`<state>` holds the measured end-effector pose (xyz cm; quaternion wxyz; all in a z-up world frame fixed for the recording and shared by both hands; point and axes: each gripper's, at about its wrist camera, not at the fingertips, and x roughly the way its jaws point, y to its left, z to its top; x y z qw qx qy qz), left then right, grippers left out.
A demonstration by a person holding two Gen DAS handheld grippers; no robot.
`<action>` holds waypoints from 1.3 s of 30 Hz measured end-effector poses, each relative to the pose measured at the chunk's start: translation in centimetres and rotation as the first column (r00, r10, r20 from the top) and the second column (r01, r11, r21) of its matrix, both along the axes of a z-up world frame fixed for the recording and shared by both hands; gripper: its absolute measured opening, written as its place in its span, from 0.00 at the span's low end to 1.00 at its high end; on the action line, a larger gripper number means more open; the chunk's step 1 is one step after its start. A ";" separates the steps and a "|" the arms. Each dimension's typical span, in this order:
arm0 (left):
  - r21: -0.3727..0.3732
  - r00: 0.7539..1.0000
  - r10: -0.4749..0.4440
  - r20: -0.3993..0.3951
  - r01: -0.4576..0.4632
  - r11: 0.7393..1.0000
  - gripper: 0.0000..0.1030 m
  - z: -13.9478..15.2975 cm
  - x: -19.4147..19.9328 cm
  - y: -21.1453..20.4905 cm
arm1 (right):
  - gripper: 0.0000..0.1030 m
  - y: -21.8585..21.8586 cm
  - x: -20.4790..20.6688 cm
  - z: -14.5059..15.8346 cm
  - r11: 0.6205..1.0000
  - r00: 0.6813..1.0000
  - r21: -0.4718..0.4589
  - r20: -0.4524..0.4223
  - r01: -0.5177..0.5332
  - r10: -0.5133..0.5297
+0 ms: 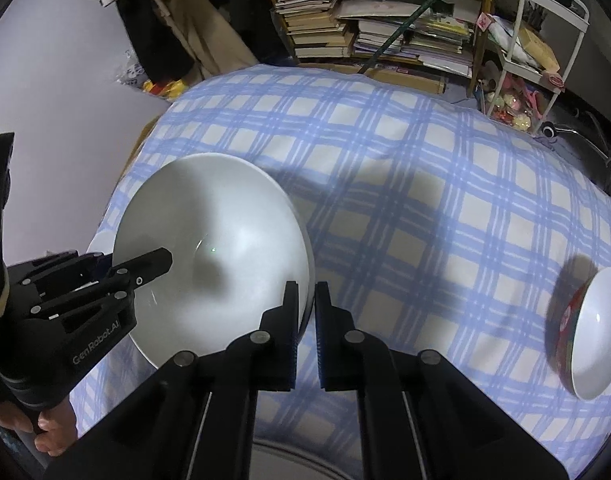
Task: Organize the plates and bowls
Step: 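Lift the large white bowl with both tools and carry it to the plates, then lower the large bowl onto the cherry plates and open both tools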
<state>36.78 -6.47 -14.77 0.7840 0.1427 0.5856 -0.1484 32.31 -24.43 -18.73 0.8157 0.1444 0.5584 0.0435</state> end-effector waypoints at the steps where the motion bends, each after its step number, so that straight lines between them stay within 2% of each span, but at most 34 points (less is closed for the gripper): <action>1: 0.009 1.000 -0.005 0.001 0.005 1.000 0.14 0.1 -0.4 0.2 | 0.09 0.2 -0.4 0.1 1.000 1.000 0.001 -0.002 -0.004 0.004; 6: 0.025 1.000 0.016 -0.013 -0.016 1.000 0.14 -0.1 -2.0 1.7 | 0.09 1.9 -2.3 -0.3 1.000 0.999 0.012 -0.025 -0.027 0.027; 12: 0.026 0.999 0.032 -0.019 -0.031 0.999 0.14 -0.9 -4.3 2.6 | 0.09 3.6 -4.1 -0.9 0.998 0.998 -0.032 -0.041 -0.049 0.048; 19: 0.025 0.997 0.078 -0.028 -0.078 0.997 0.14 -2.0 -5.2 4.4 | 0.09 4.3 -5.2 -2.0 0.999 0.998 0.014 -0.053 -0.040 0.041; 24: 0.016 0.994 0.097 -0.045 -0.096 0.995 0.14 -2.9 -5.7 5.5 | 0.09 5.7 -5.7 -2.9 0.998 0.997 0.005 -0.033 -0.066 0.066; 28: 0.021 0.997 0.060 0.045 -0.061 0.998 0.17 -1.5 -7.2 5.6 | 0.10 5.5 -5.6 -2.1 0.998 0.998 0.032 -0.040 -0.053 0.054; 35: -0.009 0.992 0.074 0.105 -0.074 0.997 0.19 1.3 -7.4 6.8 | 0.10 5.6 -5.1 1.9 0.997 0.997 0.033 0.045 -0.065 0.064; 39: -0.011 0.988 0.098 0.123 -0.097 0.995 0.28 2.5 -7.0 8.2 | 0.11 6.6 -4.3 3.8 0.995 0.992 0.008 0.088 -0.096 0.095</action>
